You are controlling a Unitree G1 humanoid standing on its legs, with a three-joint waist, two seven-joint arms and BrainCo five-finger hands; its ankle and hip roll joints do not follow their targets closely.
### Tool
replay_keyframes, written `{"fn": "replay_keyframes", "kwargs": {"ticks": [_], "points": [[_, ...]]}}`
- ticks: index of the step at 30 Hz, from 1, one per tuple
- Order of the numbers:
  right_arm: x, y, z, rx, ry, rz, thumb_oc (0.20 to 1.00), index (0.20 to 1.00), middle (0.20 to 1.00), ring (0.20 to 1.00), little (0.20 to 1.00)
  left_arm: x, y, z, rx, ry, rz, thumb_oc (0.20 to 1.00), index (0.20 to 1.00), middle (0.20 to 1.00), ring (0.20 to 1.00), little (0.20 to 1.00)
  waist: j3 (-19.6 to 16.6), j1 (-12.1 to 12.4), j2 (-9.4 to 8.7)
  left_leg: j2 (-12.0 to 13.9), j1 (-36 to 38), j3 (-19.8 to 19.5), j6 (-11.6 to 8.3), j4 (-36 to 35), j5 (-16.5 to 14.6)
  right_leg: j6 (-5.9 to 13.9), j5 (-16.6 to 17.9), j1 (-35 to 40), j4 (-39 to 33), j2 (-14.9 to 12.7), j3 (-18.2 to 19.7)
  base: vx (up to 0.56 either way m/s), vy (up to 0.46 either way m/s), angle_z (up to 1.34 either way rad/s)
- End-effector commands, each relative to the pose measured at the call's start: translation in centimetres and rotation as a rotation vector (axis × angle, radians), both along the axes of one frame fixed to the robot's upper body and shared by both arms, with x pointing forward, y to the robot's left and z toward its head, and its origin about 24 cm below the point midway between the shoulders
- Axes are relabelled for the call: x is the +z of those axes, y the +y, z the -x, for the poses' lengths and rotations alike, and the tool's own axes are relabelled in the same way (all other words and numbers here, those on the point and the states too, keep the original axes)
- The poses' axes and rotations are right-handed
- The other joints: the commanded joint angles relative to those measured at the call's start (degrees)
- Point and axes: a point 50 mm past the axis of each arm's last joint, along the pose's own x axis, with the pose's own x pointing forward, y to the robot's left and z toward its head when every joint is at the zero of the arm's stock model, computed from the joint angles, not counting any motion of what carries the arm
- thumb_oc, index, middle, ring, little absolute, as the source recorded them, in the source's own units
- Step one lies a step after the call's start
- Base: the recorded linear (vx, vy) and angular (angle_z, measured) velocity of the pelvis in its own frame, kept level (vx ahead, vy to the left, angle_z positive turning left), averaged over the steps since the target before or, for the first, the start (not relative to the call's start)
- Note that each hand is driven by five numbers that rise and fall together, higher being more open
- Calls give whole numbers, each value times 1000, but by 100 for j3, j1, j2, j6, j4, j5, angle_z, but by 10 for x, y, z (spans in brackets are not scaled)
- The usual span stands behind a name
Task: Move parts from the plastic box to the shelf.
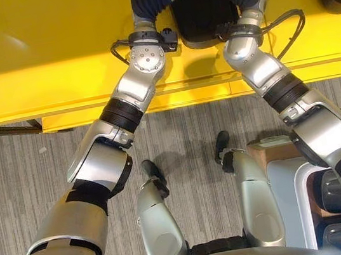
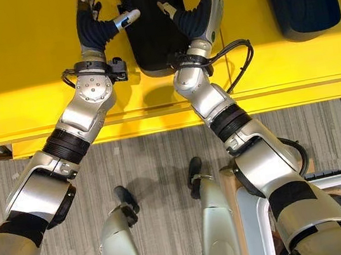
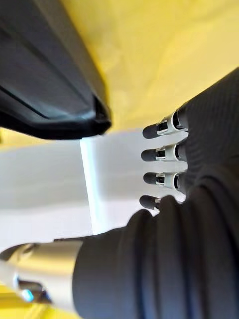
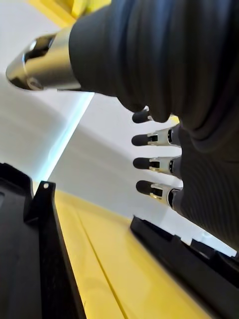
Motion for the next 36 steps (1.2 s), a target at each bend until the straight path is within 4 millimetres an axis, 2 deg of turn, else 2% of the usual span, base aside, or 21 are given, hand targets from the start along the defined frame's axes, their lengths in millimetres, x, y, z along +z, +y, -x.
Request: {"fn": "replay_keyframes", "kwargs": {"ticks": [1, 2, 5, 8, 9, 13, 14, 15, 17, 19, 20, 21, 24, 26, 29, 33, 36], "points": [[25, 16, 13, 106, -156, 17, 1000, 1000, 1000, 1000, 1000, 30, -7, 25, -45, -245, 43, 1000, 1000, 1000, 1000, 1000, -348, 74, 85, -275, -117, 74, -51, -617, 222, 660, -805, 266, 189, 300, 440, -75, -29, 0], [25, 16, 14, 116, -159, 15, 1000, 1000, 1000, 1000, 1000, 31, -6, 26, -43, -256, 46, 1000, 1000, 1000, 1000, 1000, -336, 88, 100, -238, -155, 129, 15, -657, 348, 599, -690, 223, 152, 340, 410, -69, -31, -1], [23, 9, 25, 190, -212, 22, 1000, 1000, 1000, 1000, 1000, 31, 12, 37, -32, -335, 35, 1000, 1000, 1000, 1000, 1000, -413, 122, 92, -322, -82, 46, 17, -705, 331, 617, -725, 305, 128, 382, 411, -2, -17, -1], [-1, 1, 54, 236, -242, 101, 1000, 1000, 1000, 1000, 1000, 3, 45, 56, -9, -347, 50, 1000, 1000, 1000, 1000, 1000, -485, 100, 88, -401, 78, -12, 54, -755, 266, 650, -799, 437, 102, 401, 435, 43, 14, -2], [-4, 1, 56, 235, -239, 114, 1000, 1000, 1000, 1000, 1000, -1, 46, 57, -6, -343, 49, 1000, 1000, 1000, 1000, 1000, -507, 92, 88, -406, 98, -13, 57, -769, 268, 653, -799, 452, 93, 403, 438, 46, 45, -3], [-40, -32, 96, 306, -199, 199, 1000, 1000, 1000, 1000, 1000, -45, 83, 98, -10, -334, 66, 1000, 1000, 1000, 1000, 1000, -613, 38, 93, -452, 346, 10, 141, -797, 134, 729, -851, 689, -4, 341, 433, 17, 39, -1], [-54, -38, 107, 315, -171, 244, 1000, 1000, 1000, 1000, 1000, -62, 90, 107, -18, -286, 59, 1000, 1000, 1000, 1000, 1000, -685, 16, 101, -475, 430, 11, 150, -810, 107, 760, -864, 776, -34, 348, 448, 20, 31, -10], [-57, -40, 109, 315, -167, 249, 1000, 1000, 1000, 1000, 1000, -65, 92, 108, -18, -278, 59, 1000, 1000, 1000, 1000, 1000, -697, 10, 103, -478, 450, 17, 154, -816, 101, 763, -864, 796, -47, 349, 446, 37, 41, -10], [-85, -61, 137, 323, -87, 335, 1000, 1000, 1000, 1000, 1000, -94, 112, 131, 21, -188, 43, 1000, 1000, 1000, 1000, 1000, -783, -58, 97, -511, 696, 108, 214, -866, 30, 783, -844, 1067, -248, 365, 437, 33, 42, -5], [-95, -70, 147, 320, -54, 370, 1000, 1000, 1000, 1000, 1000, -104, 122, 141, 39, -150, 44, 1000, 1000, 1000, 1000, 1000, -836, -82, 99, -514, 788, 152, 224, -894, 17, 788, -831, 1180, -347, 384, 440, 14, 41, -6], [-100, -81, 159, 321, -22, 420, 1000, 1000, 1000, 1000, 1000, -115, 136, 153, 62, -105, 52, 1000, 1000, 1000, 1000, 1000, -887, -113, 94, -518, 890, 200, 226, -930, 12, 782, -823, 1301, -451, 398, 454, 6, 44, -14], [-101, -82, 161, 323, -18, 423, 1000, 1000, 1000, 1000, 1000, -117, 138, 155, 62, -99, 53, 1000, 1000, 1000, 1000, 1000, -902, -114, 95, -517, 909, 208, 225, -939, 13, 782, -820, 1323, -468, 401, 456, 5, 45, -13], [-106, -96, 176, 371, 40, 553, 1000, 1000, 1000, 1000, 1000, -130, 162, 175, 133, -53, 86, 1000, 1000, 1000, 1000, 1000, -984, -125, 59, -515, 1070, 258, 225, -1006, 18, 759, -832, 1549, -639, 414, 471, -14, 22, -14], [-108, -98, 177, 379, 91, 629, 1000, 1000, 1000, 1000, 1000, -132, 168, 179, 147, -43, 99, 1000, 1000, 1000, 1000, 1000, -1009, -101, 38, -517, 1123, 243, 222, -1021, 25, 754, -819, 1658, -740, 424, 475, -25, -9, -10], [-112, -98, 170, 373, 164, 749, 1000, 1000, 1000, 1000, 1000, -132, 167, 177, 124, -27, 81, 1000, 1000, 1000, 1000, 1000, -1039, -40, 6, -487, 1161, 217, 207, -1036, 60, 740, -803, 1794, -871, 447, 443, -41, -38, 0], [-113, -94, 147, 281, 236, 1100, 1000, 1000, 1000, 1000, 1000, -126, 155, 166, 53, -43, -11, 1000, 1000, 1000, 1000, 1000, -1063, 148, -25, -454, 1176, 147, 179, -1047, 112, 756, -748, 1952, -1022, 465, 356, -51, -75, 1], [-110, -97, 133, 244, 252, 1155, 1000, 1000, 1000, 1000, 1000, -123, 153, 162, 52, -46, -42, 1000, 1000, 1000, 1000, 1000, -1089, 242, -50, -431, 1202, 125, 160, -1066, 143, 764, -721, 2039, -1098, 459, 292, -13, -67, 6]]}}
